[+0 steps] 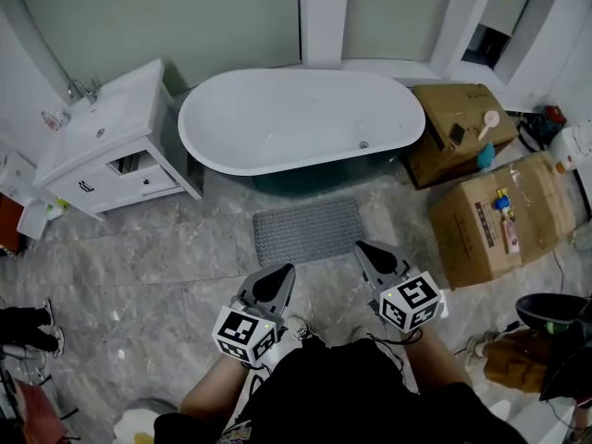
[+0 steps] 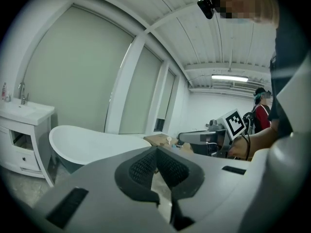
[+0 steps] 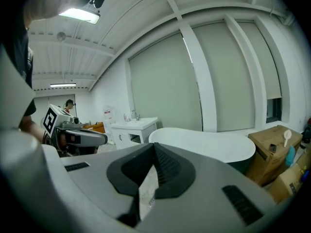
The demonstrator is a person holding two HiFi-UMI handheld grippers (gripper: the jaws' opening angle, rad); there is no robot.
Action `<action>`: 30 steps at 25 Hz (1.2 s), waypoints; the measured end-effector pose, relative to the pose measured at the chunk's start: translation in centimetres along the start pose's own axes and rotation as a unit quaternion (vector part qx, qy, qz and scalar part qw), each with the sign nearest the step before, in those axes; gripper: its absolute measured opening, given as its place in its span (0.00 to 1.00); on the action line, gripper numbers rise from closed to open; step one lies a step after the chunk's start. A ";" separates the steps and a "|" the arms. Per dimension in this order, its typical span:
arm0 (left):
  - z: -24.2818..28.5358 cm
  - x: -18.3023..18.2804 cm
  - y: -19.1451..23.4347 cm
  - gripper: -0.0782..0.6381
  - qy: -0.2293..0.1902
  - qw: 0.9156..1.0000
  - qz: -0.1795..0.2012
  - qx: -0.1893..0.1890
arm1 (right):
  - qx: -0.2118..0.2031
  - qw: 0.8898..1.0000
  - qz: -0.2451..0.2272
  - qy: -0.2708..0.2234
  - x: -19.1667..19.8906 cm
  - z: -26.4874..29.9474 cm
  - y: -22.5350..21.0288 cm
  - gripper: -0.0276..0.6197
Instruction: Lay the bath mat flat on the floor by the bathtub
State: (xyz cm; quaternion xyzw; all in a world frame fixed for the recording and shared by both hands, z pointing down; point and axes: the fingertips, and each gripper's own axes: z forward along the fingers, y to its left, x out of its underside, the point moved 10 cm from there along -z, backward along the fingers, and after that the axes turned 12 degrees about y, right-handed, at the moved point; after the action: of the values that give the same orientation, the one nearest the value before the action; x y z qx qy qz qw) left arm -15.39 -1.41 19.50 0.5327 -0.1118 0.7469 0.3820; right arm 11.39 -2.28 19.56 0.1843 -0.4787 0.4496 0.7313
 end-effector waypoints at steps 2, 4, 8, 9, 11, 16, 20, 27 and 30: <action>-0.6 0.7 -1.3 0.13 0.001 1.000 -0.009 0.004 | -0.003 1.000 -0.005 0.003 0.7 -1.2 0.4 0.07; -1.1 1.4 -2.9 0.13 0.002 1.000 -0.011 0.006 | -0.007 1.000 -0.018 0.001 1.1 -2.6 0.9 0.07; -1.7 2.9 -6.8 0.13 0.001 1.000 -0.015 -0.004 | -0.017 0.999 -0.033 -0.010 2.2 -6.2 1.6 0.07; -2.0 3.2 -8.1 0.13 -0.001 1.000 -0.018 -0.007 | -0.020 0.999 -0.034 -0.012 2.7 -7.4 1.7 0.07; -2.7 3.9 -11.2 0.13 -0.006 1.000 -0.018 -0.010 | -0.026 0.999 -0.037 -0.016 3.9 -10.0 2.3 0.07; -5.1 5.2 -18.0 0.13 -0.014 1.000 -0.002 -0.022 | -0.039 0.998 -0.045 -0.029 6.5 -15.8 3.9 0.07; -6.5 6.6 -22.4 0.13 -0.013 0.999 -0.004 -0.036 | -0.050 0.997 -0.042 -0.036 8.5 -19.5 4.6 0.07; -8.9 7.8 -26.4 0.13 -0.021 0.998 -0.003 -0.051 | -0.067 0.997 -0.023 -0.032 11.6 -22.4 6.2 0.07; -9.8 8.5 -26.7 0.13 -0.020 0.998 0.000 -0.058 | -0.072 0.997 -0.019 -0.032 12.3 -22.5 7.0 0.07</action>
State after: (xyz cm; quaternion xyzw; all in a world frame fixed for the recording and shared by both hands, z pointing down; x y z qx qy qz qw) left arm -5.17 26.32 16.59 0.5245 -0.1629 0.7280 0.4104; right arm 19.26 23.08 18.47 0.1550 -0.5295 0.3935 0.7353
